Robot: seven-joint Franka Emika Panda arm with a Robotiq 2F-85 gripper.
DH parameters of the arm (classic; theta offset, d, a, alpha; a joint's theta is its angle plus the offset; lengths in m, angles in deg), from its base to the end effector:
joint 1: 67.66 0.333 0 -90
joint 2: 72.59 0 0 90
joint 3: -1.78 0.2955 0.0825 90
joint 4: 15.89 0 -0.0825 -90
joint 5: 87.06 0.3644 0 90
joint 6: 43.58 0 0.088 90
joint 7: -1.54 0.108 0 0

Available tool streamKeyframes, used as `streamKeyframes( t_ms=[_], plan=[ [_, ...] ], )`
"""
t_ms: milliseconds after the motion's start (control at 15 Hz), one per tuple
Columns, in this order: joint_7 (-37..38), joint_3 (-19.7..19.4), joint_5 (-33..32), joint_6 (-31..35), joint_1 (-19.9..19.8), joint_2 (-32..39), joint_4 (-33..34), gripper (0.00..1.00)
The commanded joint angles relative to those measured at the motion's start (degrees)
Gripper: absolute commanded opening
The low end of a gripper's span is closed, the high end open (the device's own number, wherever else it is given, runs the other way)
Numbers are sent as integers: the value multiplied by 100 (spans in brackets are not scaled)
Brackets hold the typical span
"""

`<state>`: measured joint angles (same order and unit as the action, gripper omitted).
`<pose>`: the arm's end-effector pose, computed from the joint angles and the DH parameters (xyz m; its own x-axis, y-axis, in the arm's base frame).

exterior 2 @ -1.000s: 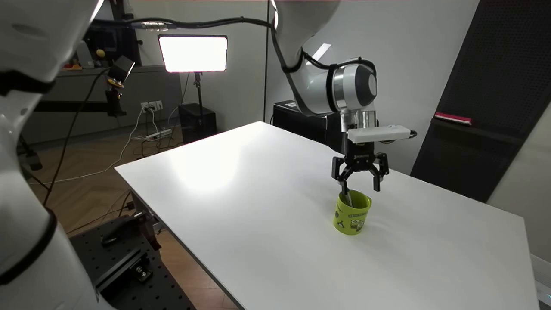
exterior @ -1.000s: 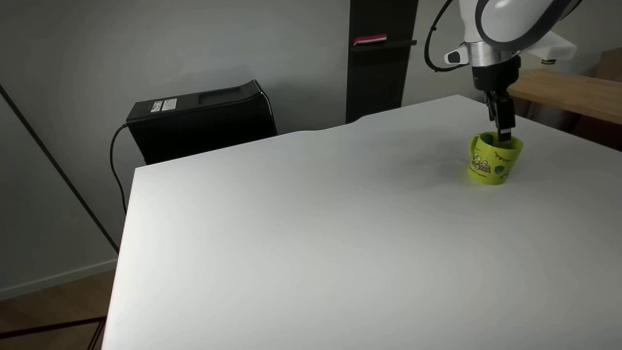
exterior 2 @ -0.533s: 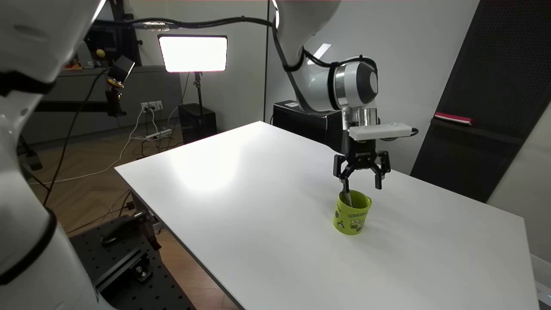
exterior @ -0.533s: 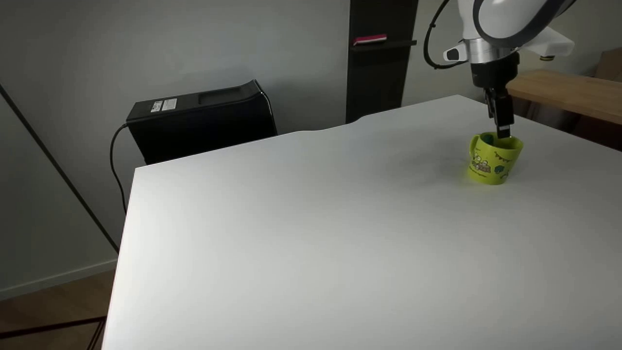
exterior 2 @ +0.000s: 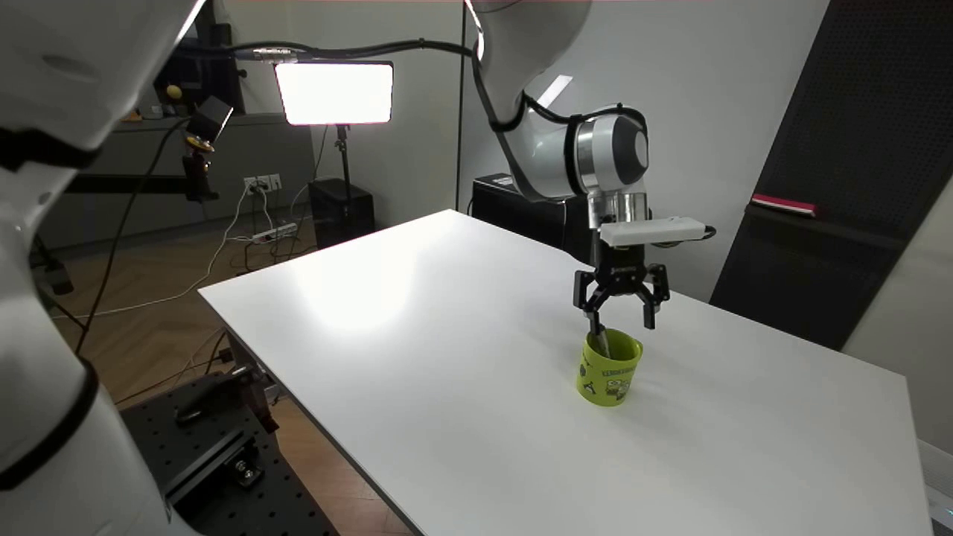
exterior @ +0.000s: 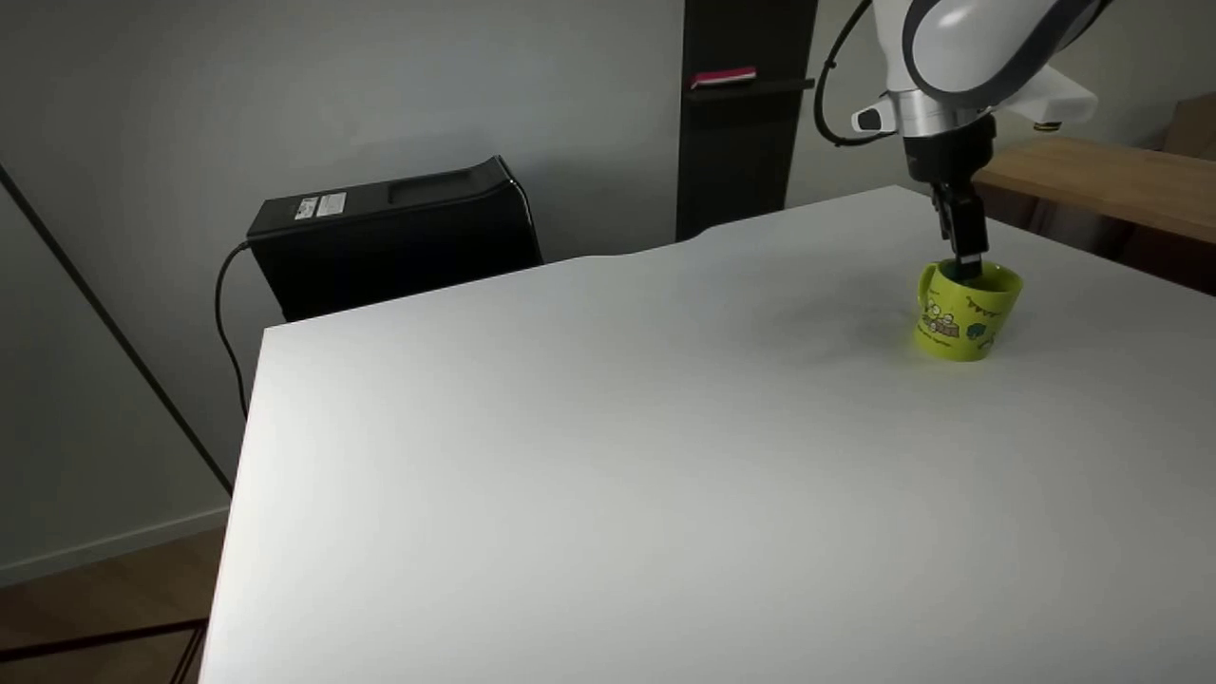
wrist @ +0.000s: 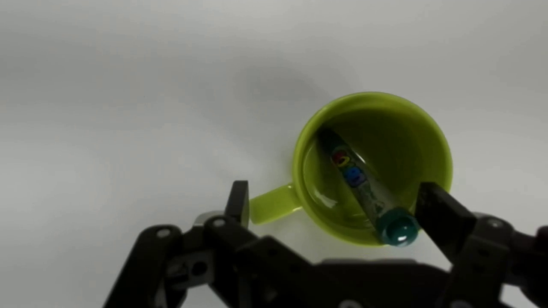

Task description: Pick up the marker from the cup and place it on the table

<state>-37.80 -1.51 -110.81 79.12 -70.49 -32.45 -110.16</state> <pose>0.6336 -0.0822 0.1899 0.6202 0.6797 -0.3916 0.7620 -0.6406 0.0948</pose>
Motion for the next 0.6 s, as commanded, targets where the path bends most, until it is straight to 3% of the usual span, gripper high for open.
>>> streamKeyframes(
  t_ms=[0,133,200,333,533],
  plan=[
    [127,40,-67,-242,61,231,389,100],
    [141,46,-71,-286,91,274,451,100],
    [147,49,-76,-298,102,284,475,75],
    [157,55,-81,-355,127,300,516,67],
    [199,43,-107,-457,172,327,581,45]
  ],
)
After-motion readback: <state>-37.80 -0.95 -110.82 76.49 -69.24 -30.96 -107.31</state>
